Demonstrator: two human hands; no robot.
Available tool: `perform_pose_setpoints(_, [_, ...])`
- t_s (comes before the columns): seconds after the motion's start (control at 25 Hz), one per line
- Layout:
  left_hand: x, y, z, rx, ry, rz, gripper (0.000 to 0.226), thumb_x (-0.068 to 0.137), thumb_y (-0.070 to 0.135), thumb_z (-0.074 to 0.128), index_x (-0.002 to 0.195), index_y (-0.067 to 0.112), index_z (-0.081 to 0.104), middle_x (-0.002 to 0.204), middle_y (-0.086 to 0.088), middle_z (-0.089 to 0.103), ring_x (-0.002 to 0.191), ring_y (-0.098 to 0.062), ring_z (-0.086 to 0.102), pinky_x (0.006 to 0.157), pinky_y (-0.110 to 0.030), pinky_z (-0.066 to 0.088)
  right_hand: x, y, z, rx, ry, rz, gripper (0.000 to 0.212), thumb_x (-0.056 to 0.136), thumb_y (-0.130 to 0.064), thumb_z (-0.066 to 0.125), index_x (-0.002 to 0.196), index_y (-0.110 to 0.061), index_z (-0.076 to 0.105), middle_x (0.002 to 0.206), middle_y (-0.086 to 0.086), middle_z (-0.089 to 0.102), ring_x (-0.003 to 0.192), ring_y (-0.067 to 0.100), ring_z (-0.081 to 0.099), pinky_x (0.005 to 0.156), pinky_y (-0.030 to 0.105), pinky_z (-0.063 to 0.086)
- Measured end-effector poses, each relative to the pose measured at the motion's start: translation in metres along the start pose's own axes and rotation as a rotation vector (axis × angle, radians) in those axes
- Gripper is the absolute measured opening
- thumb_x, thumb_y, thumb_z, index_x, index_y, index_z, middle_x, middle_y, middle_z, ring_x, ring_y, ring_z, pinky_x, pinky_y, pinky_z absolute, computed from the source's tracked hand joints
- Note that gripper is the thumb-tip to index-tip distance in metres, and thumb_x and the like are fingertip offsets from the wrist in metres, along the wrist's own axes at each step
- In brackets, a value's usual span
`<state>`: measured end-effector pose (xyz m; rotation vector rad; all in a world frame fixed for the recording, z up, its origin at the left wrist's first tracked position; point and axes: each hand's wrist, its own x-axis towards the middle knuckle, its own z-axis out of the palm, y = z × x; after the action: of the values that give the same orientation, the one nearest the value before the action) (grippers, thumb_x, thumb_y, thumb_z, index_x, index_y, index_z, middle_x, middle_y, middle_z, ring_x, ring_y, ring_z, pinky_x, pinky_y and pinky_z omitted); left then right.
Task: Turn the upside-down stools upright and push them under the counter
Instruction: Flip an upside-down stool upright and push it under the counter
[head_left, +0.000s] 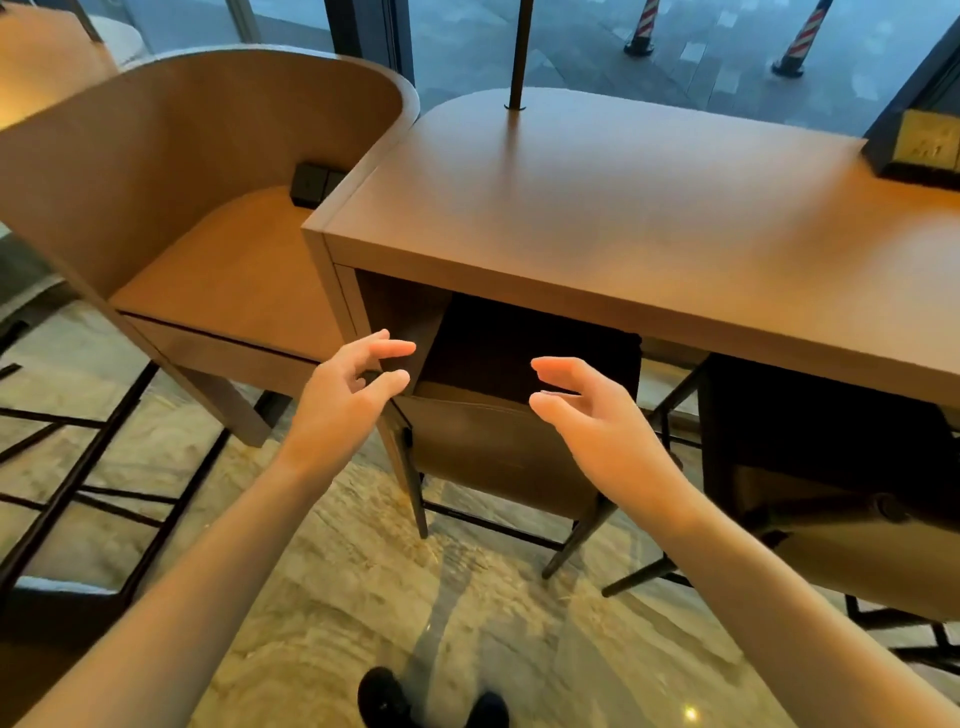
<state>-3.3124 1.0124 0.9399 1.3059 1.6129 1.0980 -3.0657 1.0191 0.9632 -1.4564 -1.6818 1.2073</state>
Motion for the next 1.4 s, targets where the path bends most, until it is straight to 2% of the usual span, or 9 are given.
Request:
perform_pose_setpoints(0.04, [-0.007, 0.005, -0.003, -0.058, -0.003, 0.013, 0.024, 0.098, 0.023, 0.059, 0.113, 0.038, 0.072, 0.141, 0.019, 0.054, 0.119, 0.016, 0.050, 0.091, -0.006, 0.040, -0.006, -0.006, 0.002, 0.041, 0.016, -0.054, 0.038, 0.099, -0.026, 0.055, 0.136, -0.033, 0.053, 0.131, -0.022, 0.057, 0.119, -0.004, 0.055, 0.096, 0.017, 0.045])
perform_pose_setpoints(0.08, [-0.013, 0.009, -0.006, -0.117, -0.008, 0.029, 0.023, 0.099, 0.026, 0.057, 0.112, 0.038, 0.072, 0.140, 0.019, 0.056, 0.121, 0.017, 0.050, 0.095, -0.007, 0.041, -0.012, -0.012, 0.006, 0.089, 0.040, -0.113, 0.037, 0.099, -0.022, 0.055, 0.134, -0.031, 0.055, 0.128, -0.022, 0.060, 0.118, -0.005, 0.056, 0.095, 0.015, 0.047])
perform_pose_setpoints(0.16, [-0.025, 0.016, -0.014, -0.217, -0.003, 0.059, 0.025, 0.096, 0.037, 0.053, 0.113, 0.038, 0.073, 0.138, 0.020, 0.058, 0.129, 0.008, 0.049, 0.110, -0.024, 0.038, -0.023, -0.022, 0.015, 0.177, 0.058, -0.206, 0.036, 0.099, -0.014, 0.054, 0.132, -0.028, 0.058, 0.126, -0.022, 0.062, 0.118, -0.005, 0.057, 0.094, 0.011, 0.047])
perform_pose_setpoints(0.28, [-0.046, 0.022, -0.036, -0.314, 0.033, 0.121, 0.034, 0.092, 0.049, 0.049, 0.116, 0.039, 0.071, 0.139, 0.018, 0.058, 0.135, -0.005, 0.049, 0.112, -0.037, 0.036, -0.033, -0.039, 0.039, 0.225, -0.009, -0.259, 0.038, 0.099, -0.011, 0.054, 0.133, -0.026, 0.057, 0.129, -0.020, 0.062, 0.121, -0.003, 0.056, 0.096, 0.009, 0.044])
perform_pose_setpoints(0.52, [-0.107, 0.003, -0.112, -0.356, 0.164, 0.123, 0.034, 0.089, 0.052, 0.050, 0.116, 0.046, 0.069, 0.139, 0.018, 0.058, 0.133, -0.003, 0.049, 0.105, -0.031, 0.038, -0.051, -0.086, 0.124, 0.216, -0.186, -0.312, 0.039, 0.099, -0.015, 0.055, 0.135, -0.028, 0.056, 0.130, -0.021, 0.060, 0.121, -0.004, 0.056, 0.096, 0.009, 0.044])
perform_pose_setpoints(0.72, [-0.174, -0.029, -0.205, -0.382, 0.321, 0.064, 0.029, 0.090, 0.043, 0.053, 0.113, 0.045, 0.070, 0.131, 0.016, 0.064, 0.128, -0.002, 0.054, 0.110, -0.036, 0.040, -0.089, -0.130, 0.219, 0.254, -0.312, -0.343, 0.039, 0.099, -0.013, 0.054, 0.135, -0.027, 0.055, 0.131, -0.019, 0.060, 0.121, -0.003, 0.056, 0.099, 0.022, 0.047])
perform_pose_setpoints(1.16, [-0.355, -0.106, -0.413, -0.336, 0.644, -0.056, 0.028, 0.090, 0.036, 0.052, 0.109, 0.045, 0.072, 0.125, 0.022, 0.066, 0.126, -0.002, 0.056, 0.113, -0.038, 0.041, -0.194, -0.216, 0.457, 0.326, -0.603, -0.381, 0.038, 0.099, -0.009, 0.053, 0.133, -0.025, 0.057, 0.131, -0.015, 0.061, 0.119, 0.000, 0.059, 0.102, 0.036, 0.049])
perform_pose_setpoints(1.4, [-0.413, -0.135, -0.476, -0.310, 0.746, -0.093, 0.030, 0.091, 0.040, 0.052, 0.114, 0.046, 0.070, 0.133, 0.020, 0.062, 0.132, -0.002, 0.051, 0.111, -0.036, 0.040, -0.222, -0.250, 0.541, 0.330, -0.724, -0.392, 0.038, 0.099, -0.008, 0.053, 0.134, -0.022, 0.057, 0.131, -0.014, 0.061, 0.118, 0.000, 0.059, 0.102, 0.034, 0.050])
